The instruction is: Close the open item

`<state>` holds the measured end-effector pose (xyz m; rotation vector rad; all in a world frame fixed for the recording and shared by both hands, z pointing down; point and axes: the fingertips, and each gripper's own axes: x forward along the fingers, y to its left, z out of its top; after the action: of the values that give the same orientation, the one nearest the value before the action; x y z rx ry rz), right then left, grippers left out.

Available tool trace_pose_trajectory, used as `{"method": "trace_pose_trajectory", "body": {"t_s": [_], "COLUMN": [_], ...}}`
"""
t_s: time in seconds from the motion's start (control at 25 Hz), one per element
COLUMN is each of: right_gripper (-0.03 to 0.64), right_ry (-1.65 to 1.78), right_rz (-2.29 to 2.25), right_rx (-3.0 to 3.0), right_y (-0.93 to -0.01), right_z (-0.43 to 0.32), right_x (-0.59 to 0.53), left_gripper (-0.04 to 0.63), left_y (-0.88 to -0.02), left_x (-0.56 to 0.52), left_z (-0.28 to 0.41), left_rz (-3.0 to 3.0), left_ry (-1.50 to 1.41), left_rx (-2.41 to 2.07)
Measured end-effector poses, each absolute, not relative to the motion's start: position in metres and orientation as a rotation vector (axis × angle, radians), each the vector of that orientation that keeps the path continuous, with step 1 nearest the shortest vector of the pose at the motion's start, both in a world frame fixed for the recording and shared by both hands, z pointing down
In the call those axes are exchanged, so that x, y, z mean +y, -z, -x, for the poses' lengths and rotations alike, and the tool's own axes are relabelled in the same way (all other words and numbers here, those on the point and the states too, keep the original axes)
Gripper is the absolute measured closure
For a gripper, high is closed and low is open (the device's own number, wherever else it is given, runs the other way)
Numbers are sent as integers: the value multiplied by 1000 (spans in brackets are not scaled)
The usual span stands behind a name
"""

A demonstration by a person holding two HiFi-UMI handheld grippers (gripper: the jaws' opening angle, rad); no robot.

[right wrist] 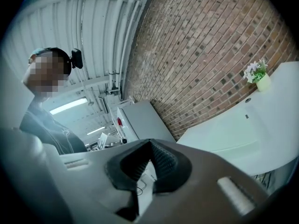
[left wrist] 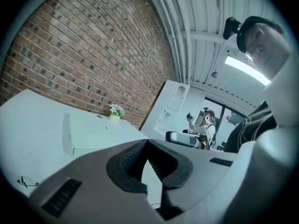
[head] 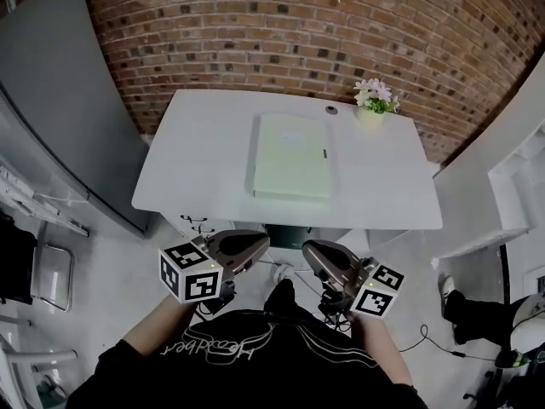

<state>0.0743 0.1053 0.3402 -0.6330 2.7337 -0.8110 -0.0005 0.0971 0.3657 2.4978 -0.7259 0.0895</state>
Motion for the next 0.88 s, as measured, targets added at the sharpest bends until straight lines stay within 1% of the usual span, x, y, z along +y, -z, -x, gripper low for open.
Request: {"method": "trace_pose_trajectory", "body": {"t_s": [0.4,0.88], "right_gripper": [614,614], "right_ry": [769,793], "right_rz": [656,722], "right_rx": [2752,2744], "right_y": [-323,-330], "right_z": [-76,-98], "right_x": [126,121], "left_gripper": [593,592], "left_y": [-343,-345], "left_x": [114,110], "left_z": [-8,-36], "left_rz": [-2543,-2557], "left_ry": [-60,-98], "left_rx": [-689,-641]}}
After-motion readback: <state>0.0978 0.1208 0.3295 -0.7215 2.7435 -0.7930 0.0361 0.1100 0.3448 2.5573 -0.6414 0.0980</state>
